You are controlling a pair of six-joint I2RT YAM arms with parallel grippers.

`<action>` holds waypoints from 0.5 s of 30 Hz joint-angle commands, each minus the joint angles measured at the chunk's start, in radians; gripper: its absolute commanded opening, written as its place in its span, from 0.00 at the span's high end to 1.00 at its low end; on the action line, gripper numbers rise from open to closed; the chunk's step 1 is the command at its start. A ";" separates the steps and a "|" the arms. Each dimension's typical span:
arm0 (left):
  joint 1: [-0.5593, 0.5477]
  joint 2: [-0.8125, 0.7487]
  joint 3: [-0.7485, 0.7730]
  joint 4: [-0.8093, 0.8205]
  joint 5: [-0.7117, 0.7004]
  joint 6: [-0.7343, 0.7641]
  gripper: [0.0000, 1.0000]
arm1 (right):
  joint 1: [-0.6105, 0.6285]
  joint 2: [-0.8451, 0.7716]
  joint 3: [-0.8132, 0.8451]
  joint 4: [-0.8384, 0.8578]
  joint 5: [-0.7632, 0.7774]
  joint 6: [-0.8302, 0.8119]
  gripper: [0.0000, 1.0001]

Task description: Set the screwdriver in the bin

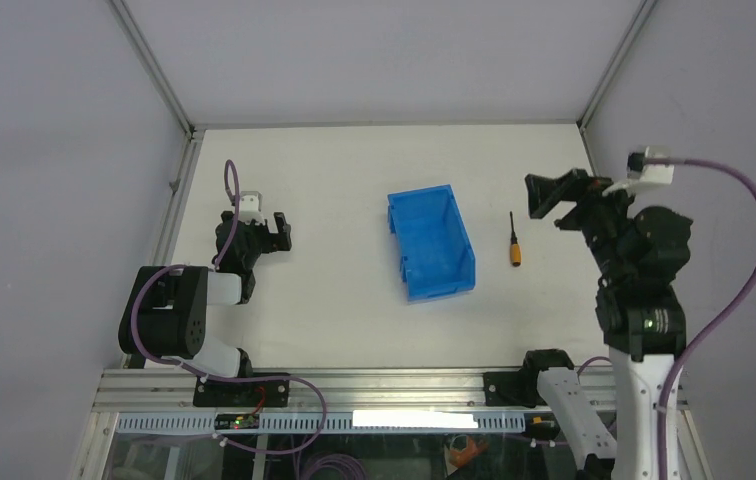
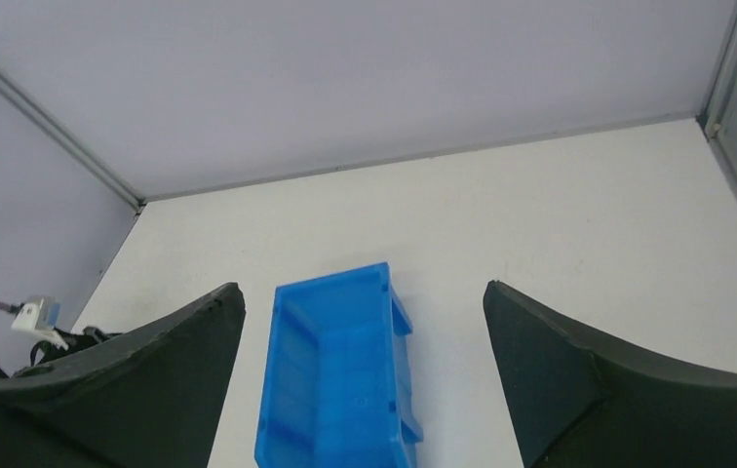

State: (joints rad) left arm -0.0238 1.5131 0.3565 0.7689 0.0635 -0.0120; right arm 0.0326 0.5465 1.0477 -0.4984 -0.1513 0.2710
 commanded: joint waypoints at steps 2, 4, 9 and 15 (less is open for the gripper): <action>0.010 -0.006 0.020 0.050 0.027 -0.008 0.01 | 0.001 0.411 0.374 -0.350 0.125 -0.092 0.04; 0.010 -0.006 0.019 0.050 0.027 -0.008 0.01 | 0.001 0.581 0.522 -0.520 0.218 -0.106 0.03; 0.010 -0.007 0.020 0.050 0.027 -0.008 0.01 | -0.012 0.952 0.647 -0.710 0.314 -0.140 0.01; 0.010 -0.007 0.019 0.050 0.027 -0.008 0.01 | -0.027 1.186 0.488 -0.587 0.248 -0.143 0.07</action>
State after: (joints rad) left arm -0.0238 1.5131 0.3565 0.7689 0.0635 -0.0120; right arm 0.0166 1.6802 1.6077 -1.0515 0.1123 0.1547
